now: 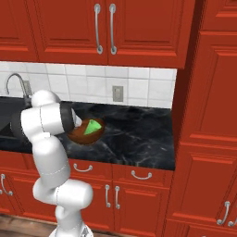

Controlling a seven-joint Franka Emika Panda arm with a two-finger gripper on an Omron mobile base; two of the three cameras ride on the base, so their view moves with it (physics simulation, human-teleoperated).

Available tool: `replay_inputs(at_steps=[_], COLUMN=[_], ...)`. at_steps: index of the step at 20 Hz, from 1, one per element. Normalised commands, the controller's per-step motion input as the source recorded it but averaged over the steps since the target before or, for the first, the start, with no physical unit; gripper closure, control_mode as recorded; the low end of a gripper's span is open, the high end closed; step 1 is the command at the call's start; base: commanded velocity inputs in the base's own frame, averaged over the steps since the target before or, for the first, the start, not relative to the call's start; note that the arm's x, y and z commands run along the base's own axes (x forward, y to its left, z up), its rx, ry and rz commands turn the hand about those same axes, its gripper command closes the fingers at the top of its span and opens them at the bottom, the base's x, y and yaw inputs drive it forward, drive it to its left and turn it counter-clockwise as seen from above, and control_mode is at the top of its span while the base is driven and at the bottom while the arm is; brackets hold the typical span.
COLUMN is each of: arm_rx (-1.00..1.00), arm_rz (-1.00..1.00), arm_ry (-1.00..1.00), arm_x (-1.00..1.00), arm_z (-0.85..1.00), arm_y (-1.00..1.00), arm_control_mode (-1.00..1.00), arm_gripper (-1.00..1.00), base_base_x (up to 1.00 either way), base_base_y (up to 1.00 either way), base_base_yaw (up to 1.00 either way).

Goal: Place the cup inside the bowl on the dining table and move the bowl to any counter.

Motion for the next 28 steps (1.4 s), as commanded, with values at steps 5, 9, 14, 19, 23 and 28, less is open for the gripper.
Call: replay_inputs(at_steps=[5, 9, 14, 19, 23, 28], arm_rx=[0.0, 0.0, 0.0, 0.0, 0.0, 0.0], arm_rz=[0.0, 0.0, 0.0, 0.0, 0.0, 0.0], arm_ry=[0.0, 0.0, 0.0, -0.03, -0.07, -0.05], arm_x=[0.0, 0.04, 0.0, -0.12, -0.21, -0.15], arm_z=[0.0, 0.0, 0.0, 0.0, 0.1, 0.3], arm_y=[0.0, 0.1, 0.05, 0.0, 0.0, -0.01], arm_control_mode=[-1.0, -1.0, -1.0, -1.0, -1.0, -1.0], arm_gripper=[1.0, -1.0, -1.0, -1.0, -1.0, -1.0], base_base_x=[0.0, 0.0, 0.0, 0.0, 0.0, 0.0], base_base_y=[0.0, 0.0, 0.0, 0.0, 0.0, 0.0], base_base_yaw=[0.0, 0.0, 0.0, 0.0, 0.0, 0.0])
